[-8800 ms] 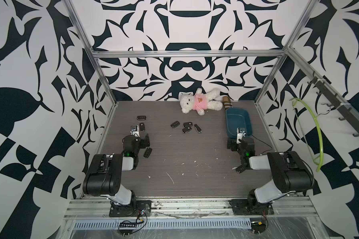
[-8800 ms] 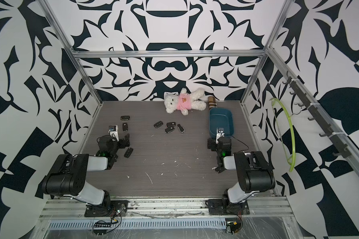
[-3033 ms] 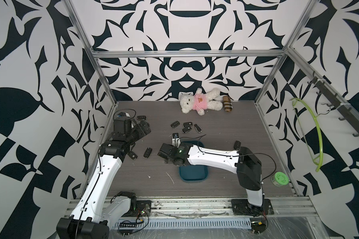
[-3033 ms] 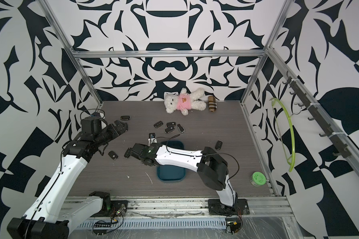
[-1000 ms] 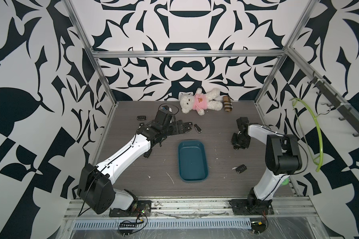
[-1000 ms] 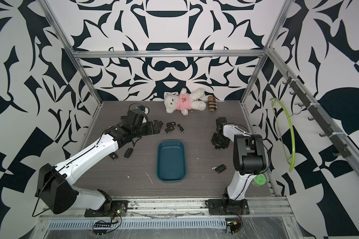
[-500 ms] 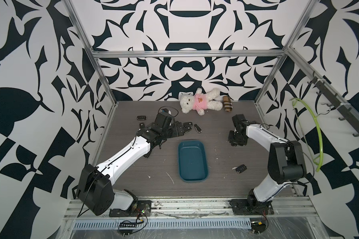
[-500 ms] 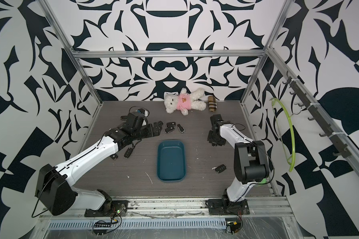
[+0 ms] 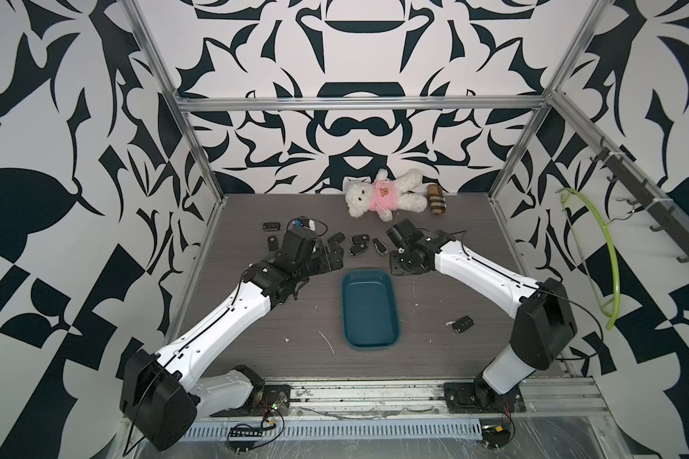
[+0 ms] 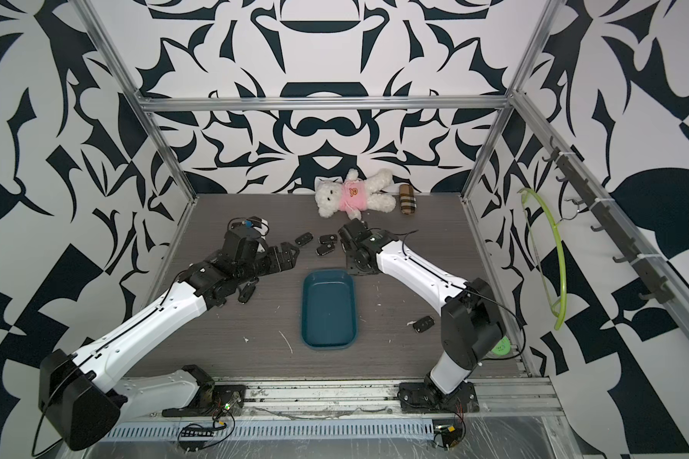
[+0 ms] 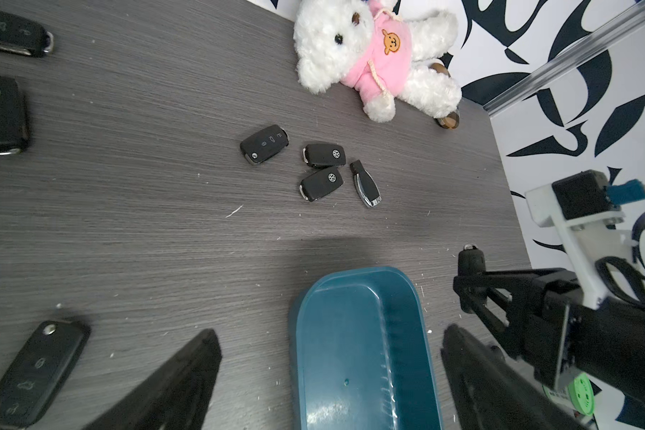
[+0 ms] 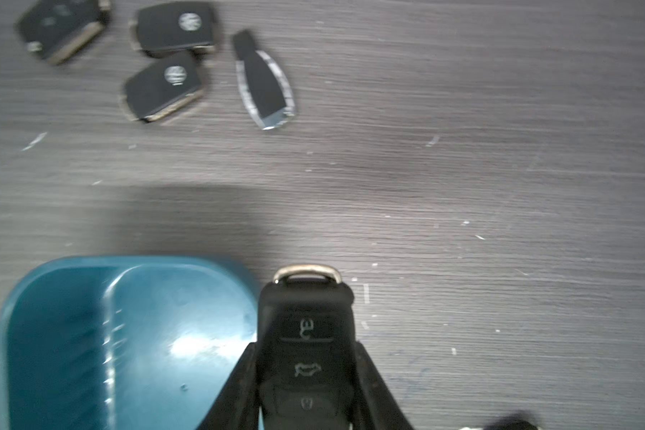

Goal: Place the car key into the storage box
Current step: Place the car key in the storage box.

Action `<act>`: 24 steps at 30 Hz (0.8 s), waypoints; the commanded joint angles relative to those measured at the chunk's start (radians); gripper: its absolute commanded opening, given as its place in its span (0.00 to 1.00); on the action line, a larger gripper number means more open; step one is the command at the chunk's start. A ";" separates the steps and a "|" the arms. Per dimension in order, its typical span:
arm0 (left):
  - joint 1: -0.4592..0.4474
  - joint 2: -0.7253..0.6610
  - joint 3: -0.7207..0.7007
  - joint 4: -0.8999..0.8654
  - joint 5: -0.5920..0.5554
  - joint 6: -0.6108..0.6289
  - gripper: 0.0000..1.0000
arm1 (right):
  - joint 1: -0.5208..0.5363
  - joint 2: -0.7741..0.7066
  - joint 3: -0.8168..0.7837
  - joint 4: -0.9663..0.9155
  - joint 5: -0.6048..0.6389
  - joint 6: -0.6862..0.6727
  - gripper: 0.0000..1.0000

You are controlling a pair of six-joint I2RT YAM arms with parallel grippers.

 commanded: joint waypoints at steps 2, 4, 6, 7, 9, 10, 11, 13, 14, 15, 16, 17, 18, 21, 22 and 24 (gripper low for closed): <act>0.001 -0.055 -0.038 -0.028 -0.031 -0.016 0.99 | 0.075 0.041 0.055 -0.038 0.057 0.058 0.27; 0.001 -0.075 -0.047 -0.037 -0.039 -0.020 0.99 | 0.100 0.066 0.058 -0.036 0.061 0.069 0.27; 0.002 -0.089 -0.052 -0.047 -0.043 -0.022 0.99 | 0.119 0.090 0.058 -0.024 0.056 0.078 0.27; 0.001 -0.099 -0.056 -0.050 -0.046 -0.024 0.99 | 0.131 0.102 0.058 -0.017 0.055 0.081 0.27; 0.001 -0.113 -0.063 -0.056 -0.049 -0.025 0.99 | 0.148 0.126 0.061 -0.007 0.056 0.082 0.27; 0.002 -0.119 -0.064 -0.059 -0.052 -0.025 0.99 | 0.156 0.142 0.066 -0.004 0.062 0.082 0.27; 0.001 -0.123 -0.065 -0.064 -0.054 -0.025 0.99 | 0.165 0.156 0.069 -0.003 0.069 0.083 0.27; 0.001 -0.129 -0.064 -0.071 -0.058 -0.025 0.99 | 0.170 0.183 0.074 -0.001 0.076 0.085 0.27; 0.002 -0.132 -0.064 -0.073 -0.059 -0.025 0.99 | 0.170 0.195 0.074 -0.001 0.077 0.091 0.27; 0.002 -0.135 -0.065 -0.076 -0.063 -0.024 0.99 | 0.170 0.203 0.074 -0.004 0.080 0.096 0.27; 0.001 -0.136 -0.064 -0.077 -0.064 -0.025 0.99 | 0.170 0.209 0.073 -0.004 0.083 0.104 0.27; 0.001 -0.137 -0.064 -0.077 -0.068 -0.025 0.99 | 0.169 0.216 0.071 -0.004 0.085 0.108 0.27; 0.001 -0.137 -0.064 -0.078 -0.070 -0.025 0.99 | 0.171 0.223 0.070 -0.001 0.087 0.110 0.27; 0.001 -0.134 -0.061 -0.079 -0.072 -0.025 0.99 | 0.170 0.246 0.066 0.002 0.091 0.121 0.27; 0.001 -0.132 -0.059 -0.079 -0.073 -0.025 0.99 | 0.169 0.253 0.068 0.002 0.091 0.124 0.27; 0.001 -0.128 -0.055 -0.083 -0.076 -0.022 0.99 | 0.170 0.265 0.069 0.003 0.090 0.132 0.27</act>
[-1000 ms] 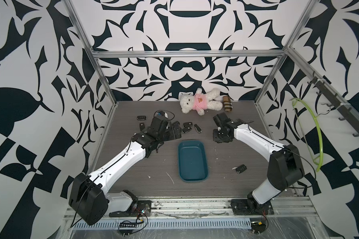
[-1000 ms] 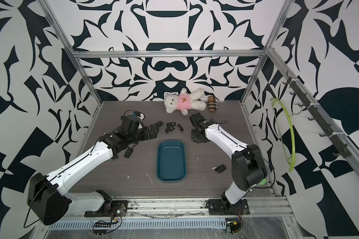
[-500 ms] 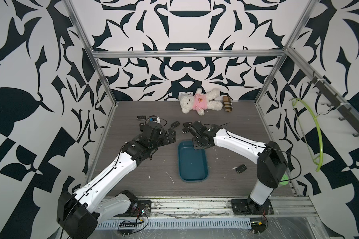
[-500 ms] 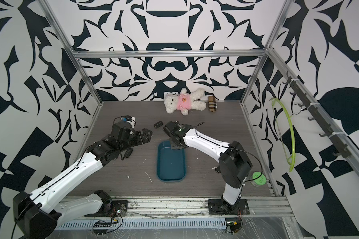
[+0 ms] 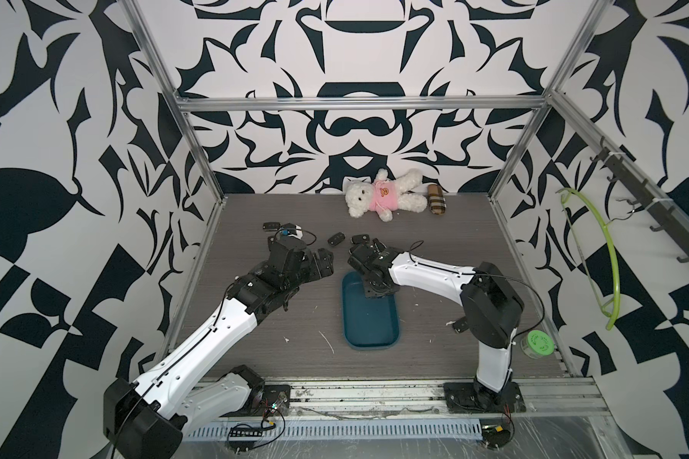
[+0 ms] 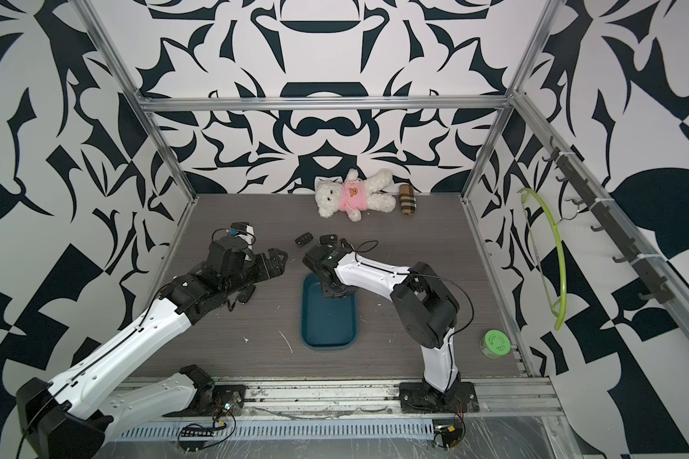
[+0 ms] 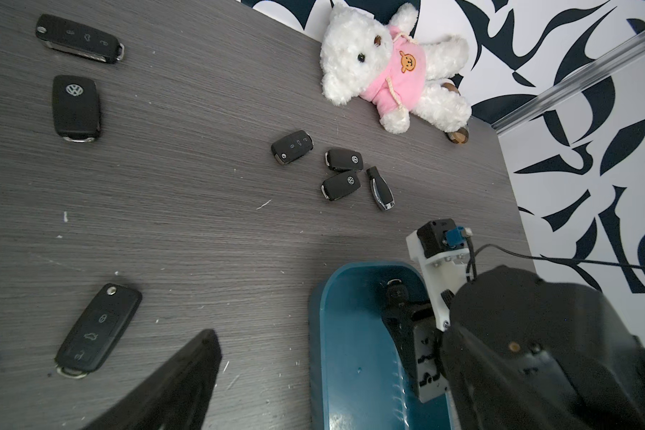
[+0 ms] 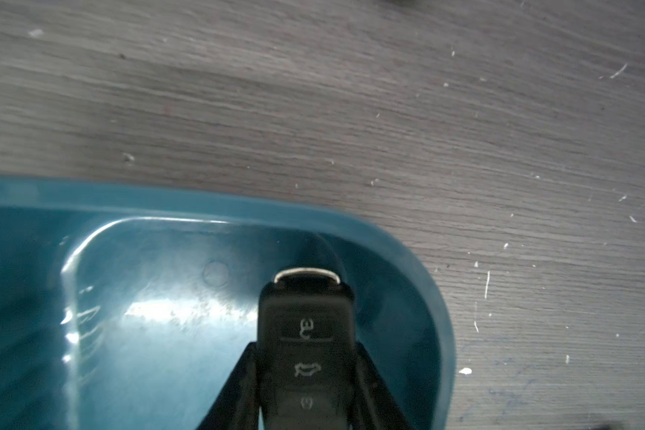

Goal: Place the car key into the storage box
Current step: Place the car key in the storage box.

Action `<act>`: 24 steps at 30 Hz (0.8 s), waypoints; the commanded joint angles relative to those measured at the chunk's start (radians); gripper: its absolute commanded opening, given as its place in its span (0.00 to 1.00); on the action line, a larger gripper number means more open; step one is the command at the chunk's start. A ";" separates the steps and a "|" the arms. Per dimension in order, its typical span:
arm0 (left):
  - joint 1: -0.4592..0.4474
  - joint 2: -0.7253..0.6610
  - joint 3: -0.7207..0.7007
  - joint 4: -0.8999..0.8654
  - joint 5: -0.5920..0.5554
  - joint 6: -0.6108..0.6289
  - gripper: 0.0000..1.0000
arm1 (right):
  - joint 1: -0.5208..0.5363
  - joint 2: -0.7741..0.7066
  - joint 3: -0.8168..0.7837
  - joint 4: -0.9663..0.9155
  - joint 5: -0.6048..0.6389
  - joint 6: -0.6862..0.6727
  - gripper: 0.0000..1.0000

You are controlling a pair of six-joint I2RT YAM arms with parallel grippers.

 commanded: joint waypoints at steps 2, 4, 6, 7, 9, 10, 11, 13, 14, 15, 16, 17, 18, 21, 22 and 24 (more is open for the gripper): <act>0.002 -0.002 0.004 -0.023 -0.015 0.003 0.99 | 0.001 0.000 0.033 -0.002 0.034 0.038 0.27; 0.001 0.000 0.007 -0.023 -0.016 0.005 0.99 | 0.000 0.010 0.036 -0.009 0.039 0.052 0.27; 0.001 0.002 0.009 -0.023 -0.016 0.006 0.99 | 0.001 0.019 0.039 -0.020 0.044 0.067 0.27; 0.002 0.003 0.009 -0.022 -0.016 0.006 0.99 | 0.001 0.022 0.039 -0.021 0.044 0.072 0.27; 0.002 0.008 0.010 -0.020 -0.016 0.006 0.99 | 0.002 0.027 0.037 -0.019 0.040 0.083 0.27; 0.002 0.011 0.011 -0.020 -0.015 0.006 0.99 | 0.003 0.028 0.037 -0.020 0.039 0.087 0.27; 0.001 0.013 0.012 -0.019 -0.015 0.006 0.99 | 0.003 0.028 0.037 -0.019 0.040 0.091 0.27; 0.003 0.017 0.012 -0.021 -0.014 0.006 0.99 | 0.003 0.030 0.039 -0.019 0.044 0.095 0.28; 0.002 0.018 0.012 -0.021 -0.014 0.006 0.99 | 0.003 0.031 0.040 -0.020 0.044 0.096 0.29; 0.001 0.017 0.012 -0.020 -0.014 0.007 0.99 | 0.003 0.031 0.040 -0.020 0.047 0.097 0.31; 0.002 0.017 0.013 -0.021 -0.014 0.007 0.99 | 0.003 0.033 0.041 -0.022 0.047 0.097 0.31; 0.002 0.017 0.013 -0.022 -0.014 0.007 0.99 | 0.003 0.035 0.043 -0.023 0.047 0.098 0.32; 0.001 0.017 0.013 -0.021 -0.015 0.008 0.99 | 0.003 0.034 0.042 -0.022 0.047 0.100 0.33; 0.002 0.018 0.011 -0.021 -0.016 0.008 0.99 | 0.003 0.031 0.040 -0.020 0.043 0.104 0.37; 0.001 0.017 0.012 -0.021 -0.016 0.008 0.99 | 0.003 0.030 0.040 -0.020 0.043 0.104 0.38; 0.001 0.018 0.010 -0.020 -0.018 0.009 0.99 | 0.003 0.028 0.042 -0.019 0.044 0.104 0.40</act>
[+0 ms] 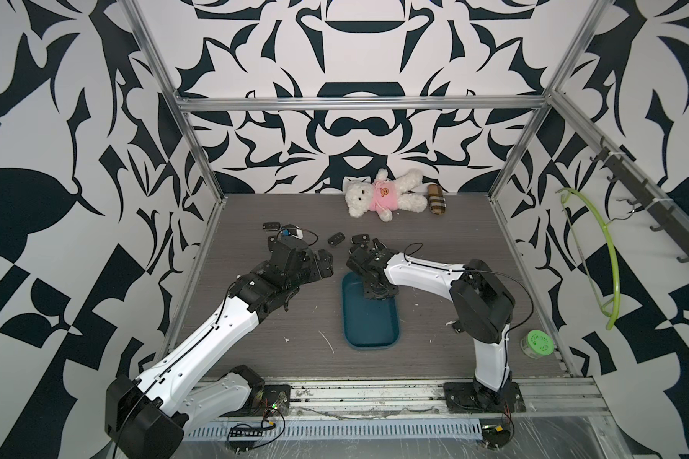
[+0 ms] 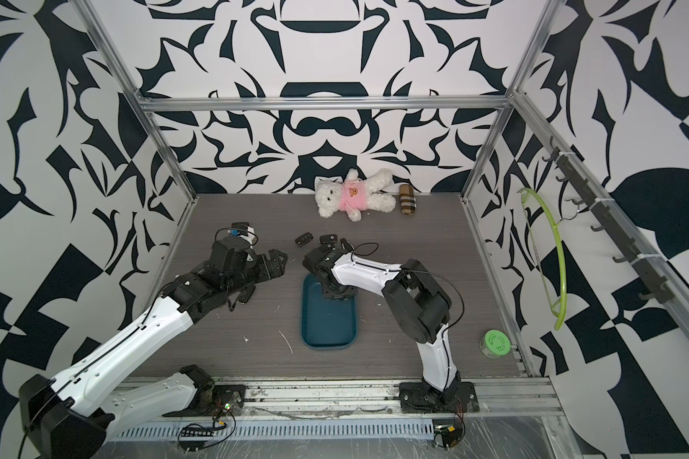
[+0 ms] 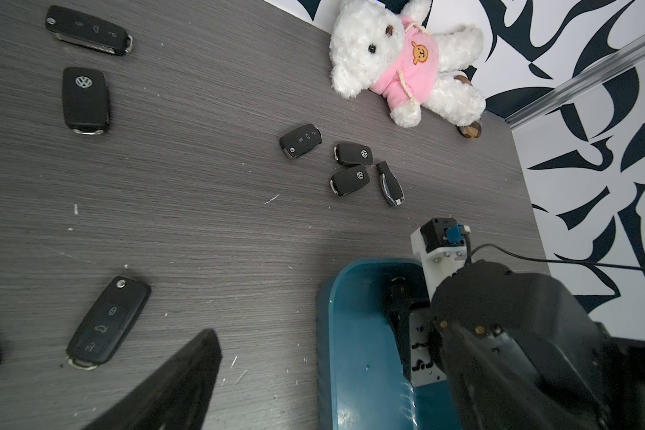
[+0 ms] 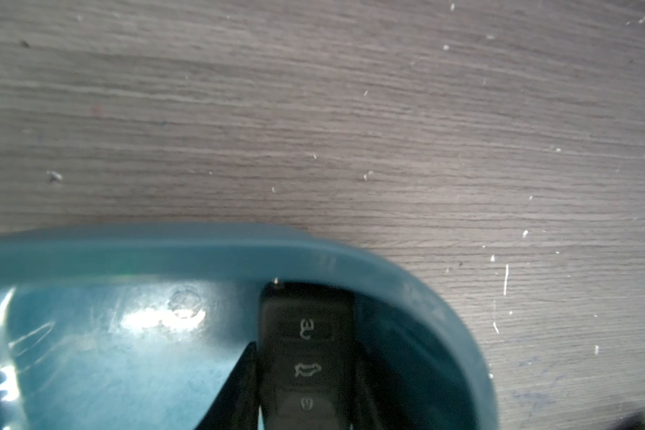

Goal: Place the car key into the storage box
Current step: Place the car key in the storage box, then pick up the car key from the center of the board.

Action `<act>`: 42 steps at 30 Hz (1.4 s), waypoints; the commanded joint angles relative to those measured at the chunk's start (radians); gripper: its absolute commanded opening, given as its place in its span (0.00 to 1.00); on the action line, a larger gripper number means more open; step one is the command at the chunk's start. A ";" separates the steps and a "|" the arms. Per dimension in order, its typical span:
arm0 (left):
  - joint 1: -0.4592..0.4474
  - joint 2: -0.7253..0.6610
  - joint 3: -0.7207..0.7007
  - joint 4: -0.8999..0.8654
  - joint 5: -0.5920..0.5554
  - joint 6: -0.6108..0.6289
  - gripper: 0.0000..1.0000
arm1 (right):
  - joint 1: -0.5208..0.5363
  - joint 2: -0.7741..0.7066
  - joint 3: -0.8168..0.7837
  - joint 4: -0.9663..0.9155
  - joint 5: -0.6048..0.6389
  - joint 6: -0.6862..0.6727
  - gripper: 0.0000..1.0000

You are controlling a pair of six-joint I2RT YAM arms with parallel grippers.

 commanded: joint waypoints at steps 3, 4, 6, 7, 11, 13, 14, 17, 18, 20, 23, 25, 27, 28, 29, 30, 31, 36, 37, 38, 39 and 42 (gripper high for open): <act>0.002 0.007 0.012 -0.009 -0.022 0.013 0.99 | 0.003 -0.019 0.039 -0.017 0.030 0.018 0.44; 0.001 0.006 0.011 -0.008 -0.024 0.014 0.99 | 0.003 -0.019 0.040 -0.019 0.030 0.019 0.44; 0.000 0.007 0.010 -0.007 -0.029 0.015 0.99 | 0.003 -0.022 0.040 -0.019 0.031 0.018 0.46; 0.002 0.009 0.010 -0.007 -0.031 0.015 0.99 | 0.003 -0.025 0.040 -0.019 0.032 0.016 0.46; 0.002 0.013 0.009 -0.008 -0.043 0.016 0.99 | 0.003 -0.036 0.041 -0.019 0.034 0.012 0.48; 0.002 0.012 0.008 -0.012 -0.058 0.016 0.99 | 0.003 -0.052 0.037 -0.017 0.034 0.009 0.48; 0.001 0.012 0.006 -0.014 -0.070 0.018 0.99 | 0.002 -0.066 0.035 -0.013 0.033 0.006 0.48; 0.001 0.009 0.005 -0.033 -0.123 0.018 0.99 | 0.003 -0.115 0.026 0.015 0.028 -0.016 0.48; 0.001 0.008 0.003 -0.044 -0.152 0.013 0.99 | 0.003 -0.134 0.020 0.031 0.022 -0.027 0.48; 0.003 0.010 -0.004 -0.072 -0.228 -0.005 0.99 | 0.003 -0.170 0.009 0.067 0.009 -0.054 0.48; 0.038 0.026 -0.003 -0.138 -0.281 -0.036 0.99 | 0.003 -0.220 -0.008 0.124 -0.015 -0.086 0.52; 0.079 0.039 -0.002 -0.164 -0.249 -0.042 0.99 | 0.003 -0.245 -0.015 0.149 -0.027 -0.105 0.58; 0.117 0.053 -0.012 -0.165 -0.216 -0.045 0.99 | 0.003 -0.265 -0.017 0.171 -0.032 -0.124 0.66; 0.133 0.060 -0.018 -0.164 -0.204 -0.047 0.99 | 0.003 -0.273 -0.017 0.180 -0.032 -0.132 0.68; 0.151 0.070 -0.024 -0.165 -0.194 -0.055 0.99 | 0.003 -0.280 -0.019 0.189 -0.033 -0.139 0.72; 0.176 0.083 -0.031 -0.162 -0.171 -0.059 0.99 | 0.003 -0.289 -0.019 0.197 -0.032 -0.146 0.77; 0.199 0.095 -0.038 -0.160 -0.147 -0.065 0.99 | 0.003 -0.295 -0.021 0.204 -0.033 -0.153 0.79; 0.302 0.170 -0.088 -0.113 -0.038 -0.079 0.99 | 0.000 -0.320 -0.020 0.233 -0.051 -0.187 0.99; 0.315 0.188 -0.098 -0.103 -0.028 -0.078 0.99 | 0.002 -0.320 -0.017 0.232 -0.050 -0.191 0.99; 0.331 0.197 -0.102 -0.091 -0.010 -0.072 0.99 | 0.000 -0.321 -0.014 0.233 -0.054 -0.194 0.99; 0.344 0.238 -0.109 -0.081 0.003 -0.068 0.99 | 0.000 -0.323 -0.014 0.234 -0.058 -0.196 0.99; 0.385 0.297 -0.126 -0.022 0.092 -0.044 0.99 | 0.001 -0.334 -0.015 0.251 -0.078 -0.200 0.99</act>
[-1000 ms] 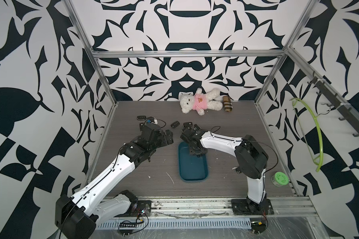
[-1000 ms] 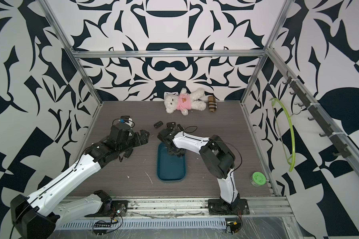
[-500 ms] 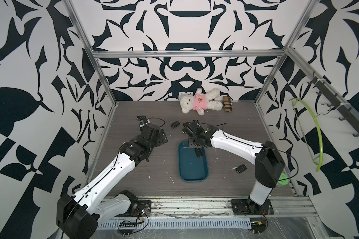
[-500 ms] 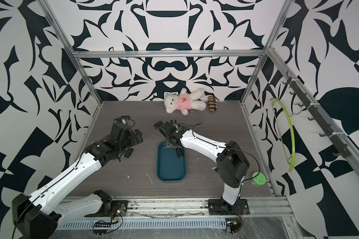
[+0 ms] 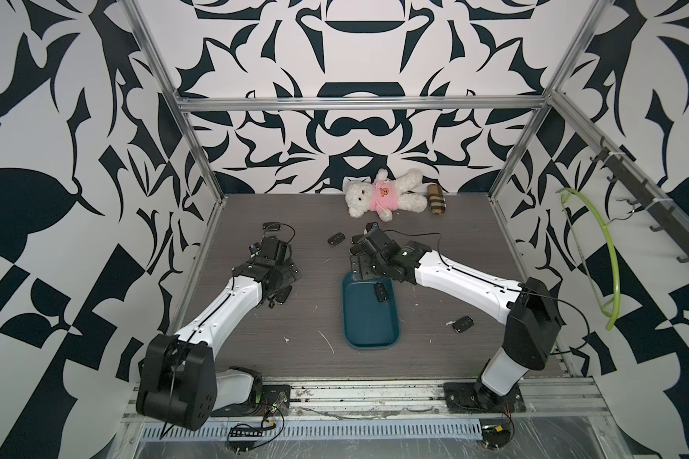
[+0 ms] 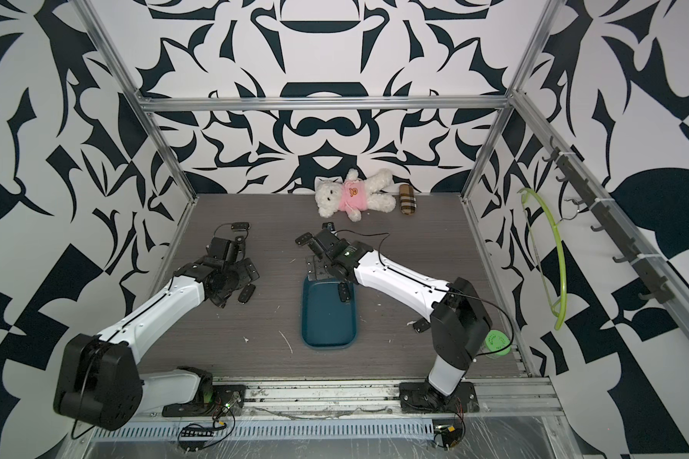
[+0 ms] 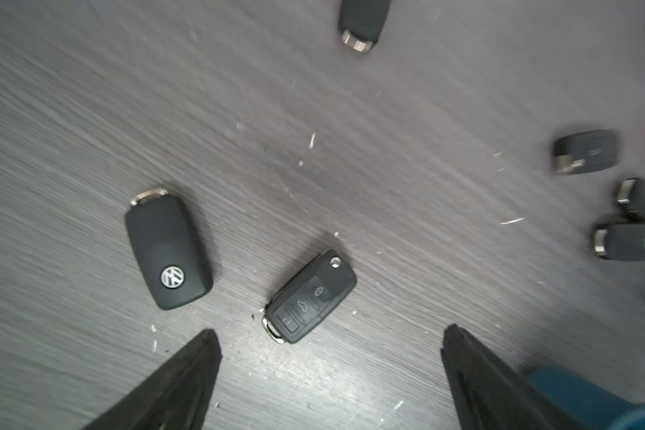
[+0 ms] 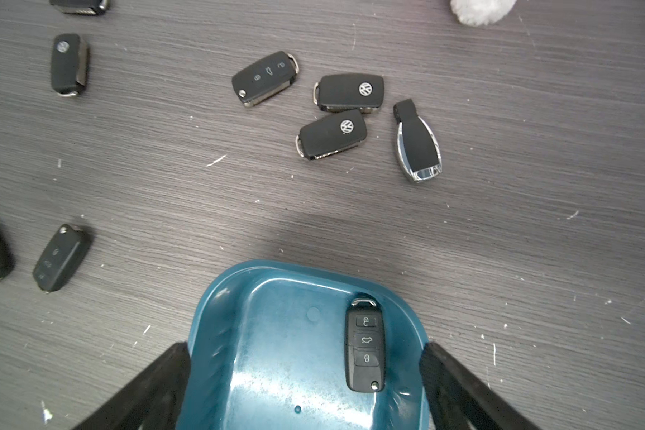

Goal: Place the car key into the storage box
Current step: Pick up the car key from the center of the board.

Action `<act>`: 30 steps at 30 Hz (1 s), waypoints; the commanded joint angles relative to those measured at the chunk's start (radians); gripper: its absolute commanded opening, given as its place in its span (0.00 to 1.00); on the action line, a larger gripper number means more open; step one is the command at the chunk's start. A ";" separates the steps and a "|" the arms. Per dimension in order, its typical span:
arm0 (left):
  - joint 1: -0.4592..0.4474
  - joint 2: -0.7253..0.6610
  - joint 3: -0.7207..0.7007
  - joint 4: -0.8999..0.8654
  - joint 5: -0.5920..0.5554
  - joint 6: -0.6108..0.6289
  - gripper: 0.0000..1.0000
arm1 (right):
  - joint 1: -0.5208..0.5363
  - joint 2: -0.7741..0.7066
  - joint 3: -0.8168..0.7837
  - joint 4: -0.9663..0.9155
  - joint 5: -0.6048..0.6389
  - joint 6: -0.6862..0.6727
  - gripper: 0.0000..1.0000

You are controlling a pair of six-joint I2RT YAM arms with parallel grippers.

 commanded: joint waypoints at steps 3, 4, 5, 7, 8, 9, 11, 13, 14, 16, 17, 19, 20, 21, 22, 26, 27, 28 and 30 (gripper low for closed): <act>0.066 0.105 -0.016 0.091 0.191 0.029 0.99 | 0.001 -0.050 0.013 0.042 -0.030 -0.035 0.99; 0.075 0.129 -0.014 0.102 0.214 0.038 0.99 | 0.001 -0.052 0.015 0.044 -0.030 -0.040 0.99; 0.081 0.151 -0.011 0.112 0.229 0.047 0.99 | 0.001 -0.052 0.018 0.044 -0.029 -0.045 0.99; 0.086 0.185 -0.002 0.123 0.238 0.079 0.99 | 0.000 -0.053 0.020 0.044 -0.030 -0.047 0.99; 0.089 0.205 0.008 0.125 0.238 0.097 0.99 | 0.000 -0.052 0.020 0.045 -0.030 -0.050 0.99; 0.089 0.220 0.018 0.125 0.239 0.114 0.99 | 0.000 -0.051 0.019 0.045 -0.030 -0.048 0.99; 0.090 0.255 0.039 0.119 0.259 0.136 0.99 | -0.001 -0.050 0.017 0.047 -0.030 -0.045 0.99; 0.090 0.280 0.046 0.122 0.292 0.139 0.99 | 0.000 -0.048 0.016 0.046 -0.030 -0.040 0.99; 0.090 0.291 0.046 0.122 0.308 0.137 1.00 | -0.001 -0.049 0.015 0.048 -0.030 -0.039 0.99; 0.089 0.300 0.037 0.122 0.328 0.131 0.97 | -0.001 -0.050 0.014 0.050 -0.030 -0.038 0.99; 0.083 0.298 0.031 0.124 0.330 0.126 0.96 | 0.000 -0.050 0.012 0.049 -0.030 -0.037 0.99; 0.067 0.287 0.017 0.123 0.321 0.122 0.96 | 0.000 -0.050 0.010 0.049 -0.030 -0.037 0.99; 0.055 0.278 0.013 0.117 0.308 0.123 0.96 | -0.001 -0.049 0.009 0.050 -0.030 -0.037 0.99; 0.043 0.273 0.012 0.108 0.294 0.123 0.96 | -0.001 -0.047 0.009 0.049 -0.030 -0.036 0.99; 0.034 0.268 0.013 0.097 0.281 0.124 0.96 | -0.001 -0.046 0.009 0.049 -0.030 -0.036 0.99; 0.016 0.271 0.021 0.052 0.230 0.130 0.94 | -0.001 -0.042 0.007 0.057 -0.029 -0.028 0.99; 0.015 0.278 0.030 0.034 0.220 0.131 0.91 | -0.001 -0.043 0.009 0.058 -0.030 -0.027 0.99; 0.014 0.284 0.037 0.018 0.209 0.133 0.90 | 0.000 -0.042 0.010 0.059 -0.030 -0.027 0.99; 0.003 0.293 0.054 -0.012 0.170 0.137 0.87 | 0.000 -0.041 0.011 0.061 -0.029 -0.025 0.99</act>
